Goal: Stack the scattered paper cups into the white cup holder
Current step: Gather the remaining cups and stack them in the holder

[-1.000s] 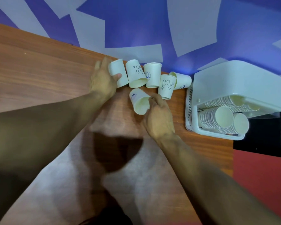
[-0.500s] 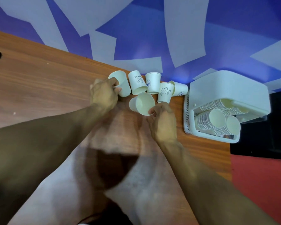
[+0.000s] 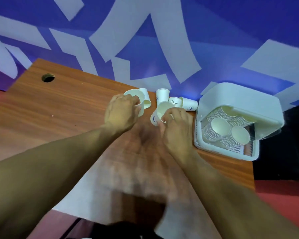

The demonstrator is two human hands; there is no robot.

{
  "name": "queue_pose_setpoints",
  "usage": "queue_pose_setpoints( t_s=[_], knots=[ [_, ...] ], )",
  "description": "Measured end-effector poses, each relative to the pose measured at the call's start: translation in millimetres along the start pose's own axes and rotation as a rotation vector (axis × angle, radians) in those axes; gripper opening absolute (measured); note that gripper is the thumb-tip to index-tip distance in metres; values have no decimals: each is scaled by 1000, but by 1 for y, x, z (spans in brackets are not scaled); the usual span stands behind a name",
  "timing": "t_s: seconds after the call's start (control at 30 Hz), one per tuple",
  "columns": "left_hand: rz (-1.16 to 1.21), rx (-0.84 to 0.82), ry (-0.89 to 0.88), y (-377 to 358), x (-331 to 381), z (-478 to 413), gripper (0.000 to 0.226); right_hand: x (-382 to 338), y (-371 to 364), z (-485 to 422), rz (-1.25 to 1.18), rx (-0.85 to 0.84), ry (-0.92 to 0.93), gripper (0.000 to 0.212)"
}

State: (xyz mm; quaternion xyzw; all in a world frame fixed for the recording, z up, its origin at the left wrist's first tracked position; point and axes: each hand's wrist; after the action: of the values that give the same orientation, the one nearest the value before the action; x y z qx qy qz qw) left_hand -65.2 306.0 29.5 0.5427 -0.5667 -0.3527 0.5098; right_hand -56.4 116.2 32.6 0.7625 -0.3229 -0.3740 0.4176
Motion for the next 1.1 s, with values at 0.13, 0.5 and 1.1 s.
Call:
queue_pose_setpoints(
  t_s=[0.13, 0.5, 1.1],
  knots=[
    [-3, 16, -39, 17, 48, 28, 16, 28, 33, 25, -47, -31, 124, 8],
    [11, 24, -195, 28, 196, 49, 8, 133, 118, 72, -46, 28, 123, 18],
    [20, 12, -317, 3, 301, -7, 5, 242, 153, 62, 33, 61, -38, 17]
  ],
)
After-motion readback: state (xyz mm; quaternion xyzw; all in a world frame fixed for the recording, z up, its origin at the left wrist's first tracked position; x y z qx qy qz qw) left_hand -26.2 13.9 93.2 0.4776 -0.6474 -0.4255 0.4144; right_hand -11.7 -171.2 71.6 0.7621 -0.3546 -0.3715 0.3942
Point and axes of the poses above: each hand's wrist, its own z-axis away from the middle knuckle, its own y-axis out of the back of the hand, x = y × z, and after that the axes turned 7 degrees about -z, right-handed
